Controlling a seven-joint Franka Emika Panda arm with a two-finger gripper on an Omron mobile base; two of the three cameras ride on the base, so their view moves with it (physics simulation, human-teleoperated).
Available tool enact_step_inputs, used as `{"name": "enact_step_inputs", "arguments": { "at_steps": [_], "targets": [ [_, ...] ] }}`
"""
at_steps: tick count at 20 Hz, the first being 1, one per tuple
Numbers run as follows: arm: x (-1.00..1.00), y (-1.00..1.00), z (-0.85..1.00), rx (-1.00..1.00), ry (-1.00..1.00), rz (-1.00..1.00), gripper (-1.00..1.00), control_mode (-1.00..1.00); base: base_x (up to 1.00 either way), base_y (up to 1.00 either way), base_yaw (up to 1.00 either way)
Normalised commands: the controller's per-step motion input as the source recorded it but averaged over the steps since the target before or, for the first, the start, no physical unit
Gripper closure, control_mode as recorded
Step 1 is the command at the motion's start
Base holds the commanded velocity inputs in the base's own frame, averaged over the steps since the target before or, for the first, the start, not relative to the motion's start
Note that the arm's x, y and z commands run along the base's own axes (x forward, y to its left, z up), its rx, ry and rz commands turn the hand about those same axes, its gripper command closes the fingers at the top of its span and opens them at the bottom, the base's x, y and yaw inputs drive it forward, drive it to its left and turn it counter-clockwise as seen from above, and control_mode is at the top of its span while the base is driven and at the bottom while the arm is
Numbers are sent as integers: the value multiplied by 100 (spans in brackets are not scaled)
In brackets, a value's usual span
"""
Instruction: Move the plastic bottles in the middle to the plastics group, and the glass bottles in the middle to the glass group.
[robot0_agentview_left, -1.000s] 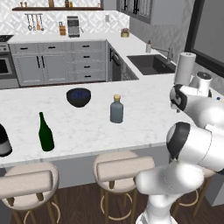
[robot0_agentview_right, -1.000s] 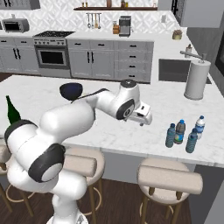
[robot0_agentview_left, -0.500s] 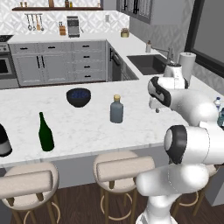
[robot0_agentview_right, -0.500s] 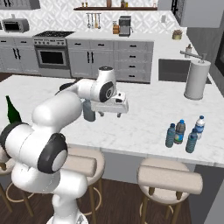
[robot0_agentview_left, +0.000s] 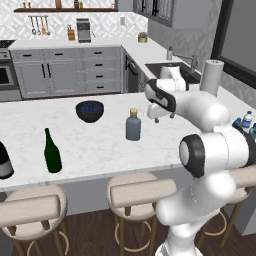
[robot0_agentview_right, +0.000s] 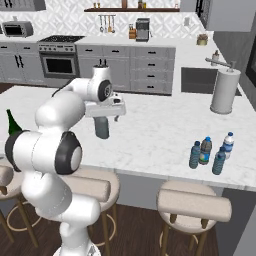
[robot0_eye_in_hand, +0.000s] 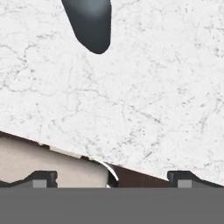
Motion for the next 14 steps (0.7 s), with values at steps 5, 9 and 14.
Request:
{"name": "enact_step_inputs", "arguments": {
  "at_steps": [5,9,14],
  "targets": [
    [23,55,-3,0,-2,18,-100,-100,0,0,0],
    [32,35,-16,0,-13,15,-100,-100,0,0,0],
    [48,18,2,3,0,9,-100,-100,0,0,0]
  ]
}}
